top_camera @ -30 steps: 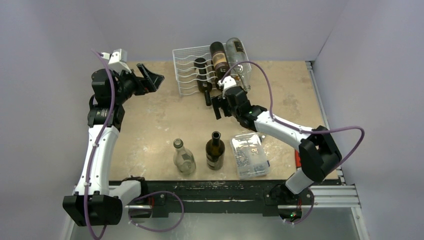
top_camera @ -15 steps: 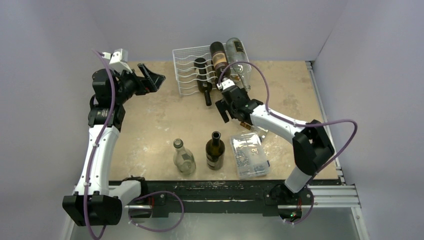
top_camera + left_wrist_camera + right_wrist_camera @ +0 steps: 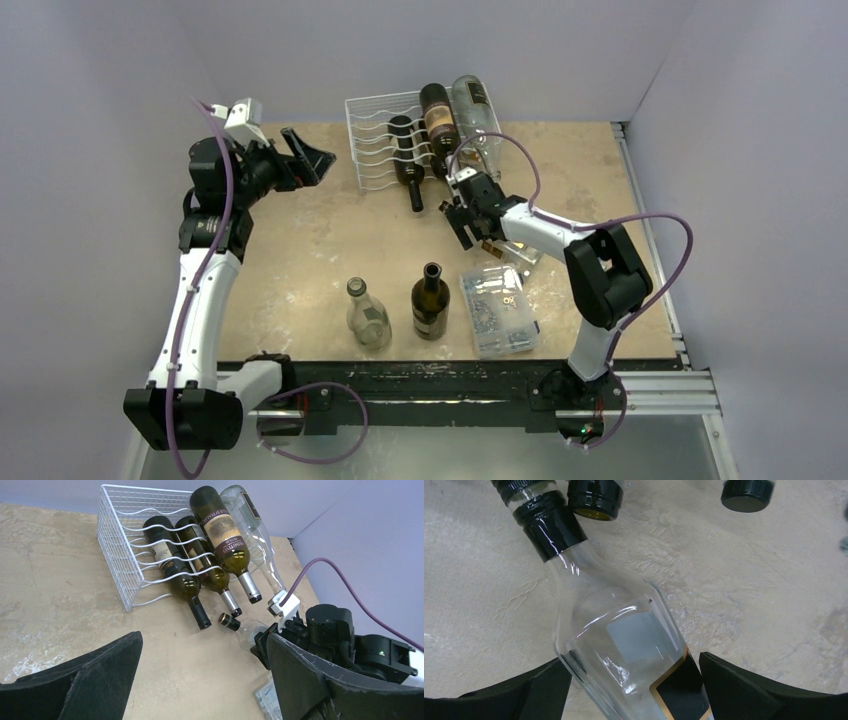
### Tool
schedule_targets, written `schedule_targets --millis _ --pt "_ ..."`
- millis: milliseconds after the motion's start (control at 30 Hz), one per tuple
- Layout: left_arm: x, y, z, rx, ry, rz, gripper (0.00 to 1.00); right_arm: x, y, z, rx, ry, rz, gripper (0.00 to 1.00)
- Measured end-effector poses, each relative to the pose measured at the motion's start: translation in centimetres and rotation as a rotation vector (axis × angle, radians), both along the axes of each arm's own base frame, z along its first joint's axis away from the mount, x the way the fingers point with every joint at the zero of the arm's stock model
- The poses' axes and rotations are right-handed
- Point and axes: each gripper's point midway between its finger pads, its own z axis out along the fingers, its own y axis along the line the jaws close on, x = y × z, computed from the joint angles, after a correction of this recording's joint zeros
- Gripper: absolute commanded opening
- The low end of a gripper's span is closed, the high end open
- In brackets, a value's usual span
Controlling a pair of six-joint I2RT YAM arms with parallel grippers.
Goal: Put the wine bottle on the wine rack
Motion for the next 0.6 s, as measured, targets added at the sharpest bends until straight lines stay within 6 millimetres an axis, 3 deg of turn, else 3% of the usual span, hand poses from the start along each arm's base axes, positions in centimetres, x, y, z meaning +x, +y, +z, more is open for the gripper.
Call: schedule_targets --millis 133,267,500,600 --pt "0.0 -0.3 -0.2 -0.002 0.005 -0.012 0.95 0.1 0.1 -0.9 -0.008 0.001 0.047 0.91" --pt "0.2 -0.4 -0.5 -0.004 0.017 -0.021 0.95 0.4 0.3 -0.9 -0.008 -0.007 0.077 0.68" --pt "0.2 -0.5 -0.6 -0.004 0.018 -0.024 0.95 0.7 0.7 -0.6 -0.046 -0.049 0.100 0.44" --pt "0.2 -0.5 -0.6 -0.005 0.019 -0.028 0.95 0.1 1.3 -0.5 -0.083 -0.082 0.146 0.21"
